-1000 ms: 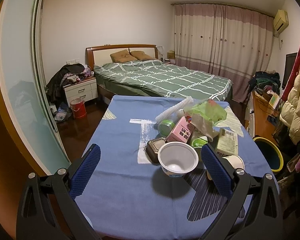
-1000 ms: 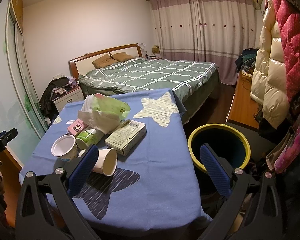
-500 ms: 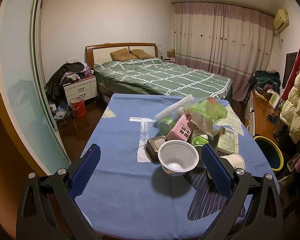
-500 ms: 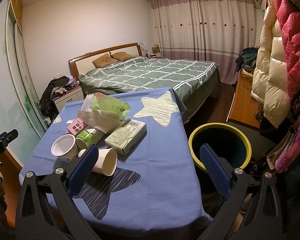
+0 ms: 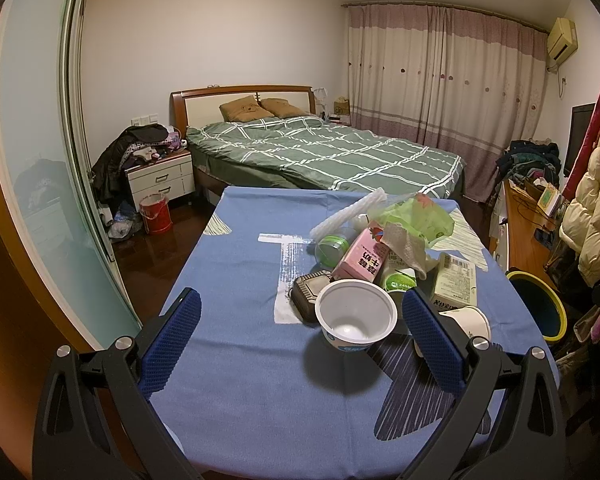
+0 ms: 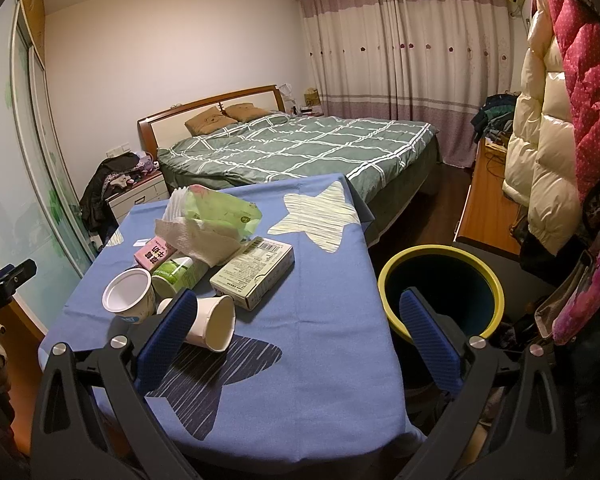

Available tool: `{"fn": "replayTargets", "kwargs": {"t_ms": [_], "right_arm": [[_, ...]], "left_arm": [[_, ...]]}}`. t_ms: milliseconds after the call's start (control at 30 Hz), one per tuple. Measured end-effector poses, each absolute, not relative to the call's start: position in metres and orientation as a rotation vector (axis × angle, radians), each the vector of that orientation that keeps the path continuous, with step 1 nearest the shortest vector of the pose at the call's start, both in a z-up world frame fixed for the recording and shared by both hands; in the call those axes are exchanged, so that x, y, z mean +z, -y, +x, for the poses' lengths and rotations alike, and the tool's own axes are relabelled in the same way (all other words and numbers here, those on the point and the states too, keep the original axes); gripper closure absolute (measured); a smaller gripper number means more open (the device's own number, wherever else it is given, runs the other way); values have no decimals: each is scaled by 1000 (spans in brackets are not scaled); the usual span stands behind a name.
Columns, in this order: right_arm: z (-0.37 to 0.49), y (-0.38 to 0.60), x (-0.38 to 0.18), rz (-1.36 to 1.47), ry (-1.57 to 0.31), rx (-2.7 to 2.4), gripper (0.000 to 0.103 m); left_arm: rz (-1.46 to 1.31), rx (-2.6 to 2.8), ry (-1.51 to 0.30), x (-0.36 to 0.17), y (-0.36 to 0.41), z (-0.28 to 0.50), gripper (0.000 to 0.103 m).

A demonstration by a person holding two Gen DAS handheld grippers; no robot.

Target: Collect trash

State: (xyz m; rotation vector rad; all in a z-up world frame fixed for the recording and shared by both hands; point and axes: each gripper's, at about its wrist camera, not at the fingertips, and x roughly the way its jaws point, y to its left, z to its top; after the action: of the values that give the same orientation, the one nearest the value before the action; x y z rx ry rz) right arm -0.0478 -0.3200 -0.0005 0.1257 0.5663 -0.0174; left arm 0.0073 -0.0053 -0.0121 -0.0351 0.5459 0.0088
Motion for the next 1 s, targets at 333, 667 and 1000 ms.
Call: {"fn": "replayTargets", "kwargs": {"t_ms": [333,667,1000], "right_arm": [[-48,319,-2,127,-569,-17,6],[-47,319,-2,126,-570,-17,6],[-41,315,-9,131,-588,-16,6]], "left_arm": [[-33,4,-553,-17,7,9,4],[-33,4,-554,-17,7,9,4],[-34,5,-566,-22,8,12,4]]}}
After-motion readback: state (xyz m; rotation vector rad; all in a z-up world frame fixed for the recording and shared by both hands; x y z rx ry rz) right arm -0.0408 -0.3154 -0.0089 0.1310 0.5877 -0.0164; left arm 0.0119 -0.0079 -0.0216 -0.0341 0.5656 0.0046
